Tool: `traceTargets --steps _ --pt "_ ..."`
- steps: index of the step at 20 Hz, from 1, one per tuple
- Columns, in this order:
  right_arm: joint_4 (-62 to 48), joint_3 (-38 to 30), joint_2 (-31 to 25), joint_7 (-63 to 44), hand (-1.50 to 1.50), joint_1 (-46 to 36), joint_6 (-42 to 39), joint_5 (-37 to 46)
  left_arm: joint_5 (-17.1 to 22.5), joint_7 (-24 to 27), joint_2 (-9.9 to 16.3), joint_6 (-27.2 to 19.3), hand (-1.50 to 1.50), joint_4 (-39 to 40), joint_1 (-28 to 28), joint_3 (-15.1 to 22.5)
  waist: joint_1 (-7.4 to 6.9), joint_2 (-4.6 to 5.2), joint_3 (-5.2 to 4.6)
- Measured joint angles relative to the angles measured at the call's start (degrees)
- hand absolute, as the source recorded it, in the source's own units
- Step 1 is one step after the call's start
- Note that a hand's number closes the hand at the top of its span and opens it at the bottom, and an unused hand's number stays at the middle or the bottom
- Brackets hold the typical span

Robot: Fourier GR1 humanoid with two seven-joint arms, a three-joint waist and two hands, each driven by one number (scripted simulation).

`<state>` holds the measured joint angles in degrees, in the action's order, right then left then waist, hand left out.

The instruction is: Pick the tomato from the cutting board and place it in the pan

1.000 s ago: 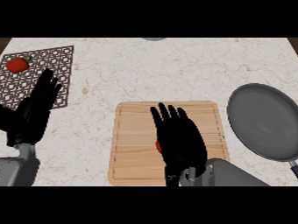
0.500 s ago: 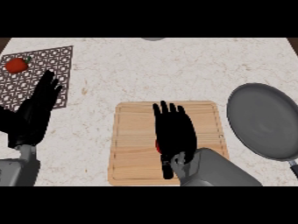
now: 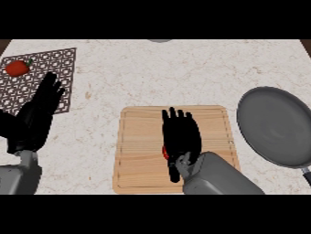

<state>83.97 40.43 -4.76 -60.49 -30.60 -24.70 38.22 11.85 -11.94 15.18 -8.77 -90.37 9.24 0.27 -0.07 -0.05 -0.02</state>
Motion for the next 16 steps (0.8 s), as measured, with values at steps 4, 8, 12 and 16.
traceTargets --steps 4,8,12,16 --pt "-2.0 -1.3 1.2 1.9 -1.5 1.4 0.1 3.3 -0.9 -1.1 -0.6 -0.5 0.0 -0.6 0.4 -0.1 -0.01 0.01 0.01" --pt "-4.5 -2.9 2.9 3.5 -1.5 1.8 0.8 5.7 -1.7 -0.9 -1.4 -0.4 0.0 -1.3 -0.1 -0.3 -0.12 0.02 0.02" --pt "-7.2 -4.5 3.5 4.8 -1.5 1.5 1.6 6.0 -1.5 -1.1 -1.2 0.8 0.0 -0.6 0.6 -1.6 -0.15 0.05 0.02" --pt "-11.4 -5.5 4.2 8.5 1.5 1.5 2.5 7.2 -2.1 -1.0 -2.0 1.2 0.0 -0.5 0.8 -1.9 -0.17 0.07 0.01"
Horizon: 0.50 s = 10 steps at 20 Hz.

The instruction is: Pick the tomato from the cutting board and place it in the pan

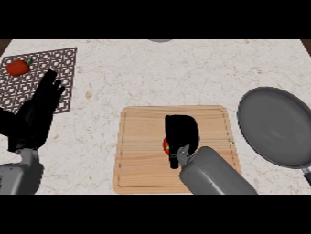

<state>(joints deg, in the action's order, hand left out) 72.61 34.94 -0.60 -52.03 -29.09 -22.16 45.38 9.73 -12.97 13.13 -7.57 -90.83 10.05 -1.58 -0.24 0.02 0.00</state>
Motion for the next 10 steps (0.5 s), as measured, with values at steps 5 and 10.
traceTargets --steps 5,10 --pt "-2.8 1.8 0.0 2.9 1.5 -0.7 3.7 1.6 0.2 -0.3 0.2 1.7 0.0 -0.4 -0.8 -1.2 -0.03 -0.31 -0.15" --pt "-5.0 2.3 -0.2 4.5 1.5 -2.1 7.0 1.6 -1.0 -0.4 -1.0 1.6 0.0 -1.4 -1.7 -1.0 -0.01 -0.41 -0.22"
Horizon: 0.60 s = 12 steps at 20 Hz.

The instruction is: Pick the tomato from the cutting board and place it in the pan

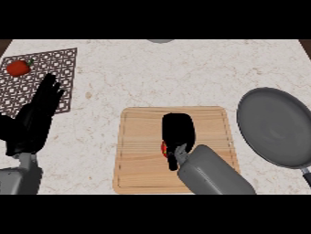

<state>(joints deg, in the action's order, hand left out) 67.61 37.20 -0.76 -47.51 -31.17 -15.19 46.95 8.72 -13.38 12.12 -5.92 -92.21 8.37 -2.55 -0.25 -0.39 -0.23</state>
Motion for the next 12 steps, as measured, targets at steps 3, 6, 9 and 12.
traceTargets --steps 3,6,9,12 --pt "1.7 0.9 -0.5 0.2 1.5 1.4 1.5 0.5 -0.3 -0.7 -0.3 -0.1 0.0 0.0 0.6 -0.3 0.14 -0.08 -0.04" --pt "7.6 1.9 -1.3 0.4 1.5 5.6 1.6 2.2 -0.6 -0.9 -0.6 -0.1 0.0 -0.7 0.0 -0.4 0.31 0.0 0.07" --pt "17.1 5.4 -4.3 1.3 1.5 11.8 0.7 3.0 -0.3 0.3 -0.5 0.5 0.0 0.1 -0.5 -1.3 0.73 0.04 0.14" --pt "26.6 10.6 -8.4 2.2 1.5 18.9 2.0 5.2 -0.2 0.3 -0.1 0.9 0.0 0.5 -0.5 -1.8 1.12 0.02 0.19"
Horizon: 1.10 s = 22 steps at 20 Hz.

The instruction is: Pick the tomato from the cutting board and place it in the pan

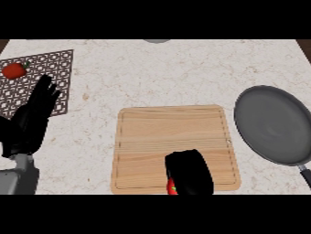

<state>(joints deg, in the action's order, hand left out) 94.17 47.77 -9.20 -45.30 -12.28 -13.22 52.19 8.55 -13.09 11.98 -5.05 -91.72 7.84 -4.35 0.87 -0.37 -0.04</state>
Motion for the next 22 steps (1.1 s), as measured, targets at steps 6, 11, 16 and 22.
traceTargets --steps 6,11,16,22 --pt "17.4 4.1 -6.9 -3.6 1.5 0.9 -0.1 10.5 -0.9 -0.1 -0.5 -0.7 0.0 0.3 0.2 0.4 0.39 -0.16 0.0" --pt "32.3 4.2 -9.9 -7.3 1.5 -1.2 -5.2 17.5 -1.2 0.2 -0.7 -0.6 0.0 0.1 -0.3 0.4 0.23 -0.16 -0.02" --pt "41.3 1.3 -8.2 -7.4 1.5 -1.7 -11.6 19.4 -0.9 -0.4 -0.6 0.0 0.0 -0.2 0.5 0.0 -0.33 0.09 -0.01" --pt "41.7 -10.9 -6.0 -4.7 1.5 -3.2 -15.0 19.3 -0.6 -0.5 -0.4 0.9 0.0 -0.5 0.4 -0.5 -0.73 0.31 0.02"
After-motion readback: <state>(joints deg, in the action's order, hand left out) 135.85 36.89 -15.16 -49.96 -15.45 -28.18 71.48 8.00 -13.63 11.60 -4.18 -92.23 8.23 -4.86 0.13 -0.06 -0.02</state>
